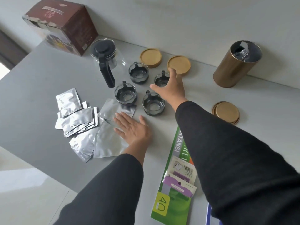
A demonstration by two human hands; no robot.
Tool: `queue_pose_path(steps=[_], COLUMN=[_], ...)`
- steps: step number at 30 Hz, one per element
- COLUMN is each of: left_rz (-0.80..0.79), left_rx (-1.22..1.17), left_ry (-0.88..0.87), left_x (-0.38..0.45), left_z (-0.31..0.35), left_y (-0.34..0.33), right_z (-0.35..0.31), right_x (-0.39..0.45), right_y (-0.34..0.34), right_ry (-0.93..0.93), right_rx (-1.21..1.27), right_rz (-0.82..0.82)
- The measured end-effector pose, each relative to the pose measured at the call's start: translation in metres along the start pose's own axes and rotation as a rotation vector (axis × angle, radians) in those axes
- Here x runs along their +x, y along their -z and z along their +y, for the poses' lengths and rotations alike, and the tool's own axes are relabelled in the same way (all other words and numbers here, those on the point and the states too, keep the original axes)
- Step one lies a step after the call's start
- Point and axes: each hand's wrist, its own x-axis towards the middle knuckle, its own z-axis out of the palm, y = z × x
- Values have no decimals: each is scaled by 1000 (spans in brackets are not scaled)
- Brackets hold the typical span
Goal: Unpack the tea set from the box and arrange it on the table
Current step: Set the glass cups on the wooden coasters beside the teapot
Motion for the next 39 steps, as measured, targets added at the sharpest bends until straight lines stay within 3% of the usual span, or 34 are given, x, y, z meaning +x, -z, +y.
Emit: queue_pose_path(steps=[10,20,30,39], left_rz=[-12,-38,-29,59], left_rx=[30,19,-127,-119], left_ry=[21,-2,-21,-149], left_x=[4,4,7,12], left_z=[3,1,-9,-15], left_y=[-6,-13,10,20], right_z=[2,20,42,52], right_x=[6,-19,-110,-131], right_y=[-9,28,32,31], right_ry=[-59,-115,-138,-158], right_rx=[24,25,-79,-48], right_rz=[49,259,178,167])
